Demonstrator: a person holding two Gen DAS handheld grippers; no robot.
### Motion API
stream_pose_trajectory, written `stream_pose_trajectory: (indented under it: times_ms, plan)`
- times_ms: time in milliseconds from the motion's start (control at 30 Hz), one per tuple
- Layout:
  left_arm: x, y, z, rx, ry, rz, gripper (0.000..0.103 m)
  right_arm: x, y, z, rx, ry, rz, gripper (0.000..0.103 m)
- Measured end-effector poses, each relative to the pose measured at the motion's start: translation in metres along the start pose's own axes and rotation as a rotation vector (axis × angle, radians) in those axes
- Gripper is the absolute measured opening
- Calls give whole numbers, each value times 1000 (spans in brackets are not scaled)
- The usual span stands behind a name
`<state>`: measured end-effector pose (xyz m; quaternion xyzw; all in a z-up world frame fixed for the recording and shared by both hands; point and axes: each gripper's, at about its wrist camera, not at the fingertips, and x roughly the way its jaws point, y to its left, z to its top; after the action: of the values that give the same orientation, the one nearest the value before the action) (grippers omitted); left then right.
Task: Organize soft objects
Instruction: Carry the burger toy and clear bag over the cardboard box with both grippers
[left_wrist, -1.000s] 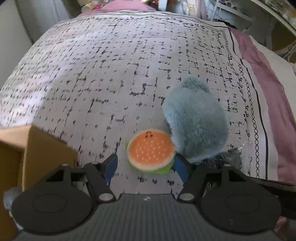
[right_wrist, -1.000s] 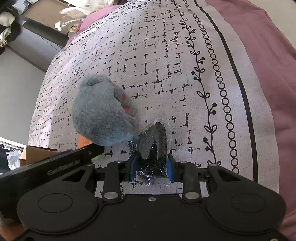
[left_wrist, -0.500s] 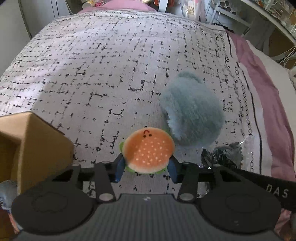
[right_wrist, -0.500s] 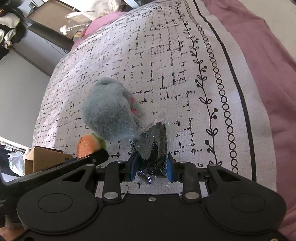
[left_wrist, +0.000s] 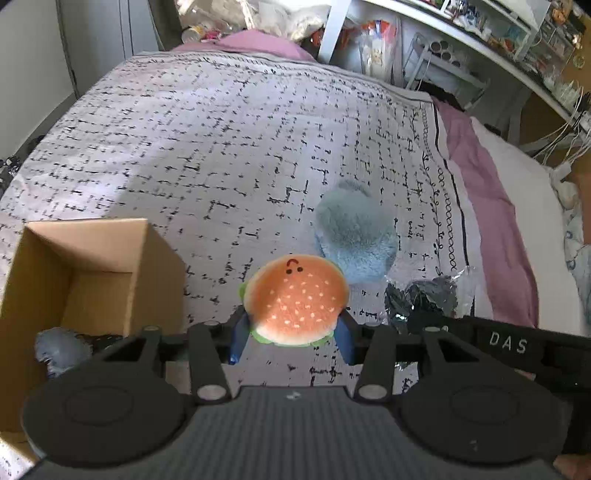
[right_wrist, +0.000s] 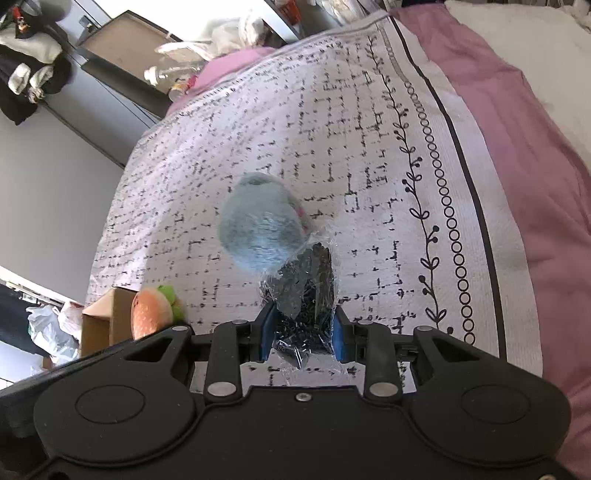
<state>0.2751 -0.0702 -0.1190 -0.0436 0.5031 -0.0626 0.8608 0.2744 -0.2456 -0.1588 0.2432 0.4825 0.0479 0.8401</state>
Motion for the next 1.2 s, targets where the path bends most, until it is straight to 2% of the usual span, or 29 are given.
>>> stream_pose_trajectory:
  times_ms: [533,900,1200]
  plan:
    - [-74,47,-13,-76,-88,12,47,-42,52,-16,-28,-69,88,31]
    - [-103,87,-18,-139,-128,23,47,-54,97,-28,-87,-80,109,31]
    - [-112,122,-18,-185,-144,29,47,-53,136,-34,-133,-80,136,31]
